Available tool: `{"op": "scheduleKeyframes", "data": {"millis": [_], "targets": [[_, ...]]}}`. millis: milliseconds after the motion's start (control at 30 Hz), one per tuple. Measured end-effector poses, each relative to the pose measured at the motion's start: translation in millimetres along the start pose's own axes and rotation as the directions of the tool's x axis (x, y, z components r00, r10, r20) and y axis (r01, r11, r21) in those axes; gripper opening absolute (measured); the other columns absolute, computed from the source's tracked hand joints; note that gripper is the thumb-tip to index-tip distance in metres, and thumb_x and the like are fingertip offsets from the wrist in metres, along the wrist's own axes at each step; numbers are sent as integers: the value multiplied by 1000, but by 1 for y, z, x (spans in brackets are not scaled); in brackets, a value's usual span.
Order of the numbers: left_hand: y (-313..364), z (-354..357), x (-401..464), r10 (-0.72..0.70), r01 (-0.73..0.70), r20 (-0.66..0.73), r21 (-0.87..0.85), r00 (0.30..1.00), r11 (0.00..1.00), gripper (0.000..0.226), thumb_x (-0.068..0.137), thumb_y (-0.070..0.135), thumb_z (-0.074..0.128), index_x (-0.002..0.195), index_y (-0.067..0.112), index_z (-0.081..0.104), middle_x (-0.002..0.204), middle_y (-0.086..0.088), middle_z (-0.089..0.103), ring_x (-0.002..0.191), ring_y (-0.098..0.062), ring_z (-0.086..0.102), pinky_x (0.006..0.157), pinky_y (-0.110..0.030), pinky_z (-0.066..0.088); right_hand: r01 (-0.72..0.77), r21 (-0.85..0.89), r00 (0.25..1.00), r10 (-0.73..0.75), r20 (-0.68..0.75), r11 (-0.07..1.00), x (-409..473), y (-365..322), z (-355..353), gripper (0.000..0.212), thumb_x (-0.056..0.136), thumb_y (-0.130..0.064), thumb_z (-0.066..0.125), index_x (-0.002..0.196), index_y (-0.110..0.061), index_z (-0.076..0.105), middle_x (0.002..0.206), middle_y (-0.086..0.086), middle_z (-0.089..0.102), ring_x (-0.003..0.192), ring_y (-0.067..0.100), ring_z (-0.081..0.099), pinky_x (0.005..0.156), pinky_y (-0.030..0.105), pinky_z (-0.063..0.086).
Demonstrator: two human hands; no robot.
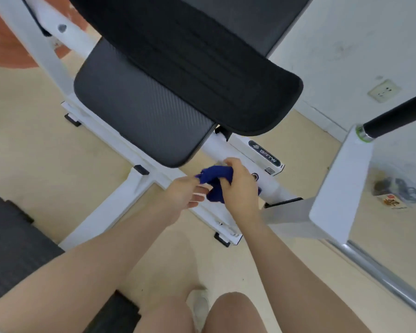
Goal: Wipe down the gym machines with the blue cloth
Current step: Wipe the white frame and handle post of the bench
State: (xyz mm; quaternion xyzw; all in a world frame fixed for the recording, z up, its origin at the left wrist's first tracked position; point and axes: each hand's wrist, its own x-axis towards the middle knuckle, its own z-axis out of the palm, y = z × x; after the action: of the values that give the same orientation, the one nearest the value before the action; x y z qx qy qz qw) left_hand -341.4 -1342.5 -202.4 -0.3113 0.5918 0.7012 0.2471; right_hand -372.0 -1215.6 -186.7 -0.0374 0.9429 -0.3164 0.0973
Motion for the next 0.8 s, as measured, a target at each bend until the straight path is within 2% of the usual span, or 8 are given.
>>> {"op": "scheduleKeyframes", "data": {"millis": [33, 67, 167, 267, 433, 533, 667, 800], "targets": [[8, -8, -17, -51, 52, -19, 57, 999, 997, 25, 96, 26, 45, 113, 12, 56, 95, -3, 66, 79, -15, 59, 74, -25, 46, -131, 144, 991, 124, 53, 981, -6, -10, -9, 18, 88, -6, 50, 103, -15, 48, 82, -10, 53, 76, 10, 50, 60, 14, 34], [17, -17, -34, -84, 89, -49, 109, 995, 990, 26, 96, 25, 45, 115, 11, 56, 97, -3, 66, 79, -15, 59, 71, -24, 45, -223, 233, 974, 204, 102, 947, -11, -21, -19, 15, 90, -11, 52, 102, -17, 45, 80, -13, 51, 76, 9, 50, 61, 15, 35], [50, -47, -92, -88, 111, -129, 186, 988, 976, 27, 96, 24, 42, 116, 11, 55, 95, 0, 64, 78, -14, 58, 67, -22, 44, -336, 281, 931, 272, 242, 899, -18, -63, -54, 12, 90, -21, 54, 100, -16, 50, 84, -8, 55, 82, 15, 54, 65, 25, 40], [95, -75, -153, -33, 65, -176, 181, 984, 981, 22, 96, 22, 43, 111, 11, 57, 95, -3, 64, 73, -12, 56, 67, -22, 43, -368, 338, 906, 254, 338, 866, -28, -121, -94, 6, 93, -20, 52, 94, -15, 53, 82, -5, 58, 77, 13, 56, 62, 24, 42], [158, -122, -217, 78, -35, -237, 182, 968, 983, 15, 95, 13, 44, 91, 18, 58, 85, -1, 62, 68, -11, 54, 64, -20, 41, -334, 381, 893, 161, 419, 862, -28, -200, -130, 13, 96, -19, 47, 106, -14, 54, 91, -3, 61, 80, 9, 58, 64, 23, 45], [180, -148, -231, 115, -61, -312, 175, 943, 983, 16, 95, 15, 43, 100, 15, 59, 87, 0, 64, 71, -12, 57, 68, -22, 44, -325, 415, 890, 126, 438, 850, -16, -231, -133, 14, 96, -21, 47, 107, -17, 55, 96, -2, 64, 86, 14, 61, 70, 27, 50], [211, -173, -225, 134, -66, -408, 178, 903, 982, 20, 95, 16, 42, 106, 14, 59, 88, 1, 64, 75, -13, 58, 71, -23, 45, -351, 392, 861, 128, 493, 850, 20, -263, -125, 21, 95, -28, 48, 113, -17, 55, 106, 5, 65, 97, 22, 63, 86, 40, 52], [253, -196, -203, 132, -60, -481, 163, 867, 985, 24, 95, 15, 42, 112, 12, 58, 89, 1, 65, 79, -16, 59, 79, -28, 46, -343, 367, 835, 101, 541, 865, 73, -296, -116, 24, 97, -30, 48, 115, -16, 54, 106, 6, 63, 92, 18, 62, 80, 33, 51]]}}
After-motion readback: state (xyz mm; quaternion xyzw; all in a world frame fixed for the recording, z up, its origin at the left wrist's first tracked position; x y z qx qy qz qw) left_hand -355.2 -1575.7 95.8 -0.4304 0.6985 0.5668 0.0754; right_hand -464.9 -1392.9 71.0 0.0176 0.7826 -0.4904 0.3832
